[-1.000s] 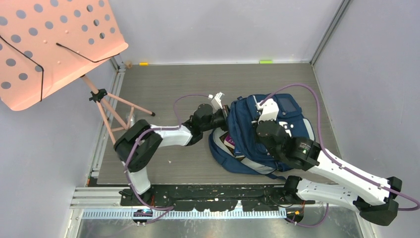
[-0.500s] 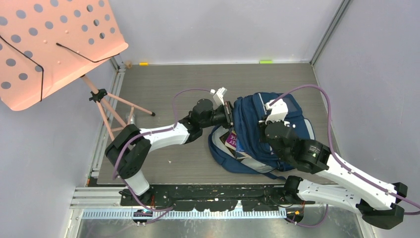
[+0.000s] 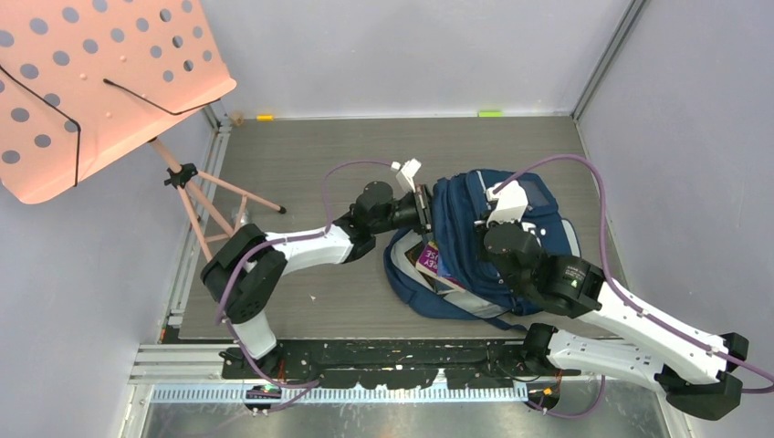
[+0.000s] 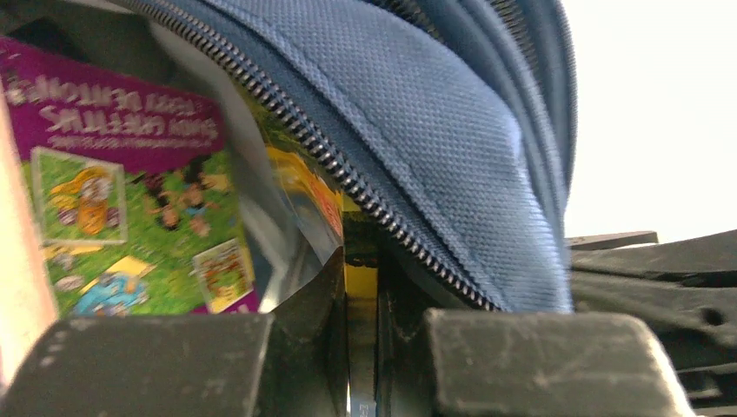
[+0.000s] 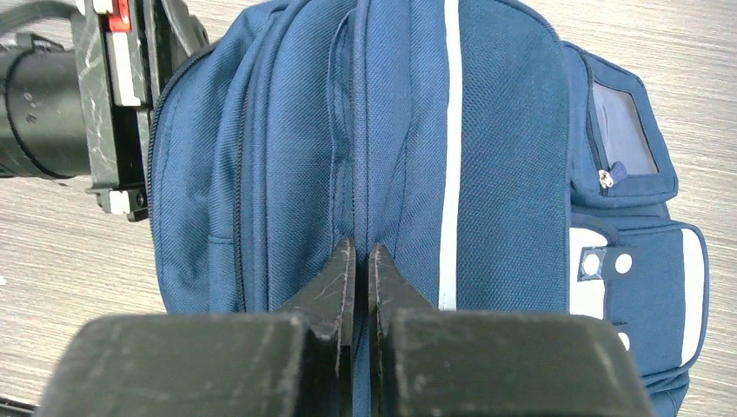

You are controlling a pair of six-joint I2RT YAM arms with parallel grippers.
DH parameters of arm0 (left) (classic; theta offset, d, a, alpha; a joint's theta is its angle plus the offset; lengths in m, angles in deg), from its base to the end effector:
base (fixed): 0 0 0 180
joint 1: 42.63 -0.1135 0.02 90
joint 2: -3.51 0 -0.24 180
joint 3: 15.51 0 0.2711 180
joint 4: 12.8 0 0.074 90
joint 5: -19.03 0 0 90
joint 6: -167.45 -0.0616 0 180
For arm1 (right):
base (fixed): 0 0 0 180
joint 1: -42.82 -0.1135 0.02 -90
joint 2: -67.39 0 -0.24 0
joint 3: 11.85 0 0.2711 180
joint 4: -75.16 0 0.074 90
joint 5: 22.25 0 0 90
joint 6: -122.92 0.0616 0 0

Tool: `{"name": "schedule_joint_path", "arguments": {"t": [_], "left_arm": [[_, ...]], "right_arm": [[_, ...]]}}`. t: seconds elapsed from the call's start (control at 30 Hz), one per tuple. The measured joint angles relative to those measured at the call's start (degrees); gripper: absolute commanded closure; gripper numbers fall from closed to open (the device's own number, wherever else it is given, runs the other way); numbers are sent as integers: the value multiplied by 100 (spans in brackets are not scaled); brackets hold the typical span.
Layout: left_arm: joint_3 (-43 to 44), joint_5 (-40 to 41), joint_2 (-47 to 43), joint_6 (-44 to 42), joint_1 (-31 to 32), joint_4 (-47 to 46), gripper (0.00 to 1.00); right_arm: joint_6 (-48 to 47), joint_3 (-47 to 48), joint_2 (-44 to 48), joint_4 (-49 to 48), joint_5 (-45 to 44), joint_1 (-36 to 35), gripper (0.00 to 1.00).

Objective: Pack the student bag
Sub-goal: Place the book in the student bag.

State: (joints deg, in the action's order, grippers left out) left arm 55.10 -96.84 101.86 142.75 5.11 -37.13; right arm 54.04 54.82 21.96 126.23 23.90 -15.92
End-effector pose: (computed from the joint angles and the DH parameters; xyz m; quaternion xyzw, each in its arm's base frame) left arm 0.2652 -0.3319 0.2171 0.0434 0.7245 -0.6473 0.2328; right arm 0.1439 0.1548 0.3238 -0.0816 0.8202 0.0507 0.5640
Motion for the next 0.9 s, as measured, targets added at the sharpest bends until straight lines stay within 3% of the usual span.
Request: {"name": "schedule_joint_path", "arguments": {"t": [0.2,0.37,0.47,0.53,0.63,0.77,0.9], "left_arm": [[-831,90,39,-369,-199,-155,100],[-887,28,439,-520,-254,-190,98],[-844,22,555,-605,-254,-151,77],[-758,22,557,-782,-251,-31,54],[-566,122,516,-1231,-249,490,31],[-479,507,-87,-1993,-236,1469,16],[-479,1145,-837,-2850,-273,2726,8]], "right_arm": [[17,-50,-24,-15,175,-2,100],[46,-142,-157,-103,341,-13,99],[48,-146,-221,-133,389,-15,99],[52,-151,-249,-142,402,-17,99],[61,-168,-273,-166,407,-20,99],[66,-177,-271,-188,348,-20,99],[70,-203,-271,-195,350,-26,99]]}}
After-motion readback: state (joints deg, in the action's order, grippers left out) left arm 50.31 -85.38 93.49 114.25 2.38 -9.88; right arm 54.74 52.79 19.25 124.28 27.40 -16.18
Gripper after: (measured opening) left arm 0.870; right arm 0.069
